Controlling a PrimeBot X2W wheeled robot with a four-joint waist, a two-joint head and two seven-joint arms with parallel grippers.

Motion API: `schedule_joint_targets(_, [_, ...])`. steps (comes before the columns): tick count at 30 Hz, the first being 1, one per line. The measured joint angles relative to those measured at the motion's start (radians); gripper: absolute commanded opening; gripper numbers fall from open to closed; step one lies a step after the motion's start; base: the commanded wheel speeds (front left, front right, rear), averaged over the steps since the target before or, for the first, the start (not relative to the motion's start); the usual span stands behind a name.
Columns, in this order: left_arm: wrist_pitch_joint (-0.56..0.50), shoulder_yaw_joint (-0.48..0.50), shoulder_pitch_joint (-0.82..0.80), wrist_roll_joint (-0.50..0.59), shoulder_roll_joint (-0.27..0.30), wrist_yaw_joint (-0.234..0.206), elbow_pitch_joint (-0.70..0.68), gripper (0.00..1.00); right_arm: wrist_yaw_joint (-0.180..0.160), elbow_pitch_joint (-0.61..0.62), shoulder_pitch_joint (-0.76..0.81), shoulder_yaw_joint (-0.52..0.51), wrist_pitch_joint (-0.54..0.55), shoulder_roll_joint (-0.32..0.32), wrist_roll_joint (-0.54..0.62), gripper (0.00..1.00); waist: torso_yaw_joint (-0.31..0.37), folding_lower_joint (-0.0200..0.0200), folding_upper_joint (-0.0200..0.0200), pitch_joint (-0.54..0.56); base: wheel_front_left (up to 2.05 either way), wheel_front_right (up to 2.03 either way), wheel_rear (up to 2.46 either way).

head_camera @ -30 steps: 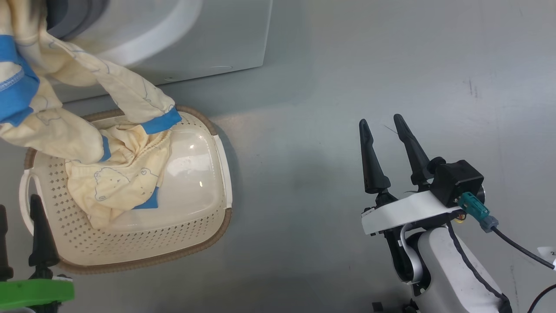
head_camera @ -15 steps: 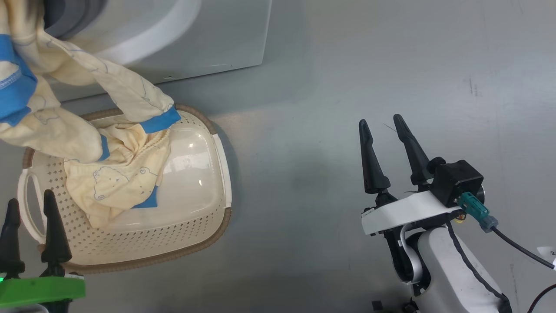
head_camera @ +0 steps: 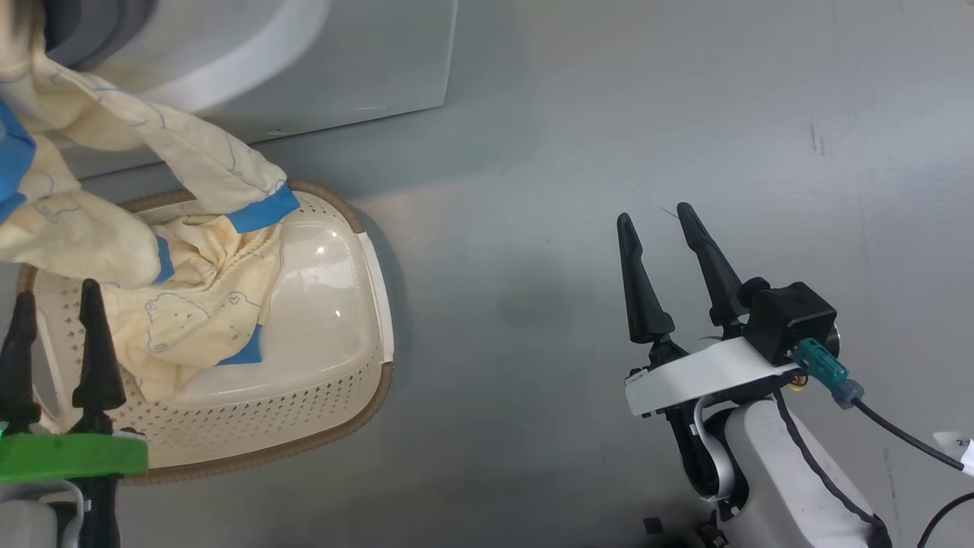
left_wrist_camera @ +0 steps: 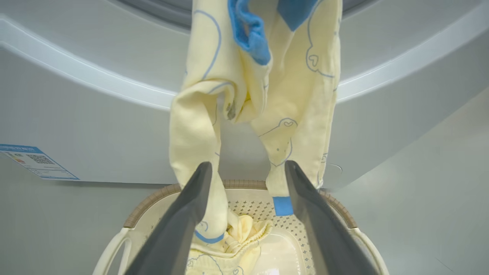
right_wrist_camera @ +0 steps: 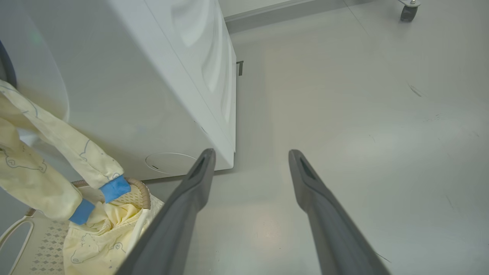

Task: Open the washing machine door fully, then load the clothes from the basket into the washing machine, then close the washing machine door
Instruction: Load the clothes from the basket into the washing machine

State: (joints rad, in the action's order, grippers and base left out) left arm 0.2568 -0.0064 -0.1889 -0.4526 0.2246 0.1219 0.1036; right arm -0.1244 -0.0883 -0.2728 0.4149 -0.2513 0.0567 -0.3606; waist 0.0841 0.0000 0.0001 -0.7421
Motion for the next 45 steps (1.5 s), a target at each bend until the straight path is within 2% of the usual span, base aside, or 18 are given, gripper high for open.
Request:
schedule_joint_targets(8, [0.0, 0.014, -0.073, -0.004, 0.037, 0.0, 0.071, 1.0, 0.0, 0.006, 0.0, -0.004, 0.0, 0.0, 0.0, 1.0, 0.007, 0.0, 0.0, -0.017, 0.0, 0.0, 0.0])
schedule_joint_targets(15, [0.0, -0.011, -0.131, -0.006, 0.074, 0.0, 0.13, 1.0, 0.0, 0.008, -0.013, 0.002, 0.0, 0.0, 0.0, 1.0, 0.016, 0.0, 0.0, -0.035, 0.0, 0.0, 0.0])
schedule_joint_targets(21, [0.0, -0.036, -0.167, -0.014, 0.088, 0.0, 0.177, 1.0, 0.0, 0.009, -0.016, -0.001, 0.0, 0.0, 0.0, 1.0, 0.023, 0.0, 0.0, -0.041, 0.0, 0.0, 0.0])
schedule_joint_targets(31, [0.0, -0.018, -0.23, -0.059, 0.101, 0.0, 0.26, 1.0, 0.0, 0.013, -0.016, -0.002, 0.0, 0.0, -0.001, 1.0, 0.032, 0.0, 0.0, -0.046, 0.0, 0.0, 0.0])
schedule_joint_targets(39, [0.0, -0.166, -0.302, -0.063, 0.158, 0.0, 0.235, 1.0, 0.0, 0.019, -0.016, 0.007, 0.0, 0.0, -0.006, 1.0, 0.04, 0.0, 0.0, -0.055, 0.0, 0.0, 0.0])
schedule_joint_targets(45, [0.0, -0.235, -0.332, -0.09, 0.185, 0.0, 0.21, 1.0, 0.0, 0.022, -0.016, 0.007, 0.0, 0.0, -0.009, 1.0, 0.046, 0.0, 0.0, -0.065, 0.0, 0.0, 0.0])
